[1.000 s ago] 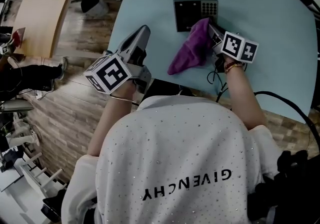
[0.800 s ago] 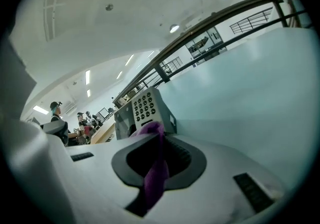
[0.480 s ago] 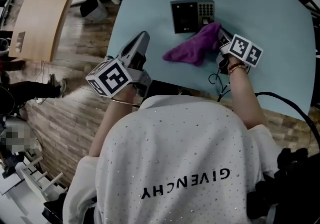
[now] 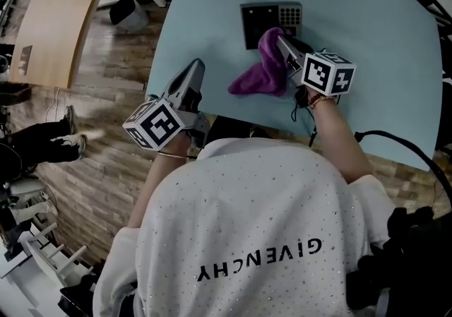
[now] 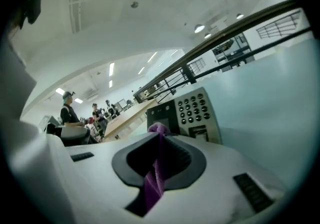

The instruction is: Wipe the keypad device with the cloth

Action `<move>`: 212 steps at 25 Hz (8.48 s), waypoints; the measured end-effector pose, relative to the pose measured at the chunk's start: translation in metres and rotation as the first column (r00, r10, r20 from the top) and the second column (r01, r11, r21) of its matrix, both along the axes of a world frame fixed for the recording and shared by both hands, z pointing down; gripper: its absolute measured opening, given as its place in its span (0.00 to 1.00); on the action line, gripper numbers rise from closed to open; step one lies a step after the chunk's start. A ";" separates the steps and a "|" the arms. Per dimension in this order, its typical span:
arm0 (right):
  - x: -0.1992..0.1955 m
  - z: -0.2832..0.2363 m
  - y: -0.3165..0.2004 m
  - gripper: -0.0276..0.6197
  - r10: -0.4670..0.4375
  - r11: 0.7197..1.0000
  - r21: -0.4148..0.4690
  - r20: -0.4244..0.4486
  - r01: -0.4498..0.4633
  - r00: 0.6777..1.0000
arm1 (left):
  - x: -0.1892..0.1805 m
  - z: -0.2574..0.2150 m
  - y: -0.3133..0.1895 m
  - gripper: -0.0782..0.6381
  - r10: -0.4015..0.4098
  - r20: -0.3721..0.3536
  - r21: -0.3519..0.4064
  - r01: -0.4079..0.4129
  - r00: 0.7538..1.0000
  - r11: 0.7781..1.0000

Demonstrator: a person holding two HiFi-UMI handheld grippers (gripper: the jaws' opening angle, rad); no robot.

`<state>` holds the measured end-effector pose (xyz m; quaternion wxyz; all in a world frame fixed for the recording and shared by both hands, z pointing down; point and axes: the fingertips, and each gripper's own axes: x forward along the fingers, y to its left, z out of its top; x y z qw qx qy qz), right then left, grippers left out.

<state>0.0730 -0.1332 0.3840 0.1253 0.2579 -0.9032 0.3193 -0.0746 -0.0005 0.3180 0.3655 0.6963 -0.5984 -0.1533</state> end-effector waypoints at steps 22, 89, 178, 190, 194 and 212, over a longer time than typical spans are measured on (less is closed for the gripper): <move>-0.037 0.045 0.042 0.08 -0.203 0.972 0.062 -0.253 0.225 0.946 | -0.006 0.015 0.018 0.10 -0.011 -0.021 -0.038 0.010 1.000 0.999; -0.117 -0.023 0.000 0.08 0.340 0.884 0.457 -0.480 -0.100 0.809 | -0.205 -0.002 -0.001 0.10 0.208 -0.125 0.054 -0.203 0.970 0.978; -0.034 -0.052 -0.075 0.08 0.171 0.967 0.252 -0.514 -0.042 0.840 | -0.216 -0.002 0.087 0.10 -0.181 -0.033 -0.040 0.179 0.983 0.983; 0.028 -0.056 -0.083 0.08 0.253 0.959 0.224 -0.420 -0.171 0.871 | -0.159 0.008 0.103 0.10 -0.182 -0.018 -0.076 0.180 0.983 0.981; 0.042 -0.054 -0.086 0.08 0.293 0.952 0.199 -0.386 -0.232 0.874 | -0.149 0.005 0.105 0.10 -0.172 -0.007 -0.088 0.171 0.985 0.981; 0.070 -0.191 -0.072 0.08 0.300 0.897 0.206 0.365 -0.391 0.881 | -0.092 -0.006 0.084 0.10 -0.066 -0.029 -0.070 0.063 0.997 0.996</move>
